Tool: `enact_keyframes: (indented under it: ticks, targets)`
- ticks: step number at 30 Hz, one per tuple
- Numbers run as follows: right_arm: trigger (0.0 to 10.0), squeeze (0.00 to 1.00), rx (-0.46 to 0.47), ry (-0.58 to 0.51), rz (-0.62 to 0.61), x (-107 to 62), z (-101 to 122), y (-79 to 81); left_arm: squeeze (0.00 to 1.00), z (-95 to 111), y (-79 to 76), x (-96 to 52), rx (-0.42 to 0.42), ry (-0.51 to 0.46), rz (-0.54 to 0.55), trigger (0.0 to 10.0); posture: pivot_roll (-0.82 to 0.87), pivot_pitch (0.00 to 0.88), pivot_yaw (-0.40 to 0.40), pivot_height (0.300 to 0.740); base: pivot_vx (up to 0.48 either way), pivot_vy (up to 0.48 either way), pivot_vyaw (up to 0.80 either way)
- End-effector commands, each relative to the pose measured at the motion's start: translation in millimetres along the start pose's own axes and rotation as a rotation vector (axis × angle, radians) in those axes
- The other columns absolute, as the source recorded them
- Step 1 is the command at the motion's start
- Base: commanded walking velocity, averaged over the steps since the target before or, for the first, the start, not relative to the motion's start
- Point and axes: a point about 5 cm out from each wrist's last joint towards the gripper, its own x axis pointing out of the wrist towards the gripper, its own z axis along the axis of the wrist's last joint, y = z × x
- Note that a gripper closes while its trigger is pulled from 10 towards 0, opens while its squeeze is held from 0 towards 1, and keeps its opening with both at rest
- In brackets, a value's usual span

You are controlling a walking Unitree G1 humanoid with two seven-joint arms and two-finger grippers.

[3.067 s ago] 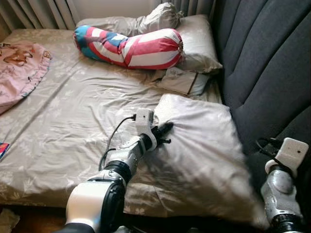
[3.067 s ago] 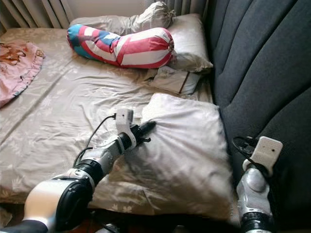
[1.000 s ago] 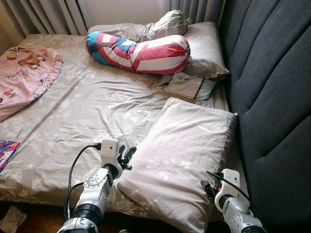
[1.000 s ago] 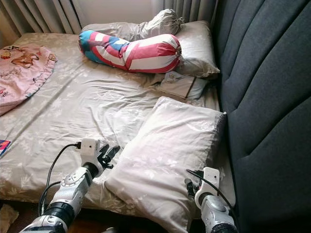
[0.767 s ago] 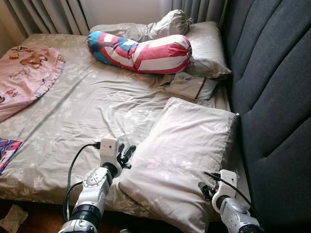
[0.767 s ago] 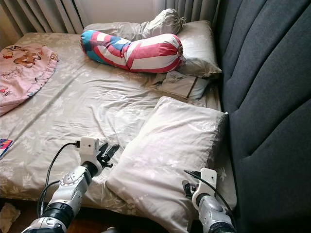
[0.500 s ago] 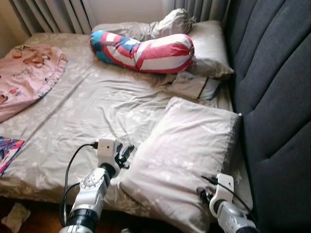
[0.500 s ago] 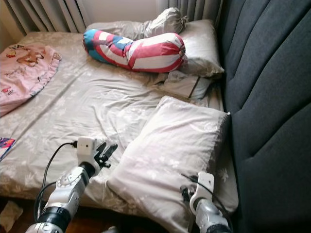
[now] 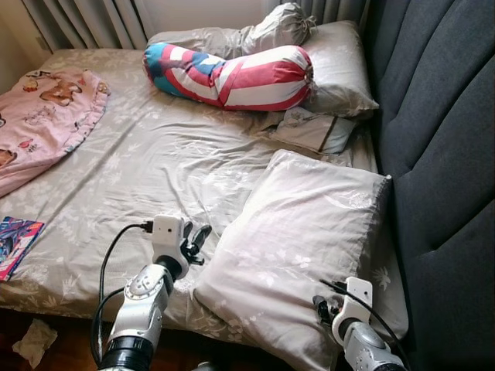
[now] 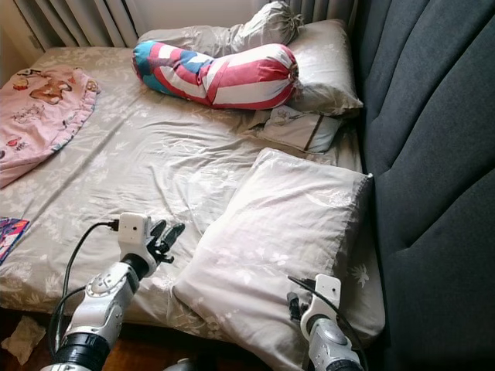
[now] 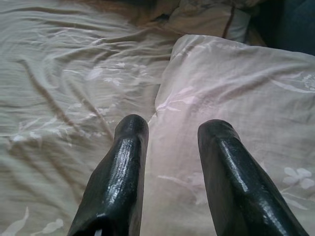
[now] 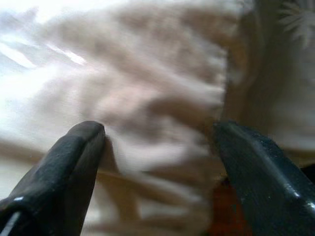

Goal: Clean up the room

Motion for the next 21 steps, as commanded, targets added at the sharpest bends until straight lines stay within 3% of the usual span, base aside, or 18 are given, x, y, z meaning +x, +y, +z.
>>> enact_keyframes:
  ticks: [1, 21]
  targets:
    - [10.0, 0.0, 0.008, 0.049, -0.021, -2.7, -16, -4.1, 0.0, -2, 4.5, -6.5, 0.007, 0.02, 0.013, 10.0, -0.05, 0.168, 0.071, 0.74, 0.0, 0.0, 0.0]
    - [10.0, 0.0, 0.058, 0.063, 0.078, -4.1, -24, 11.7, 0.0, 13, 6.0, -31.4, 0.025, 0.015, 0.016, 10.0, 0.04, 0.259, 0.087, 0.74, 0.0, 0.0, 0.0]
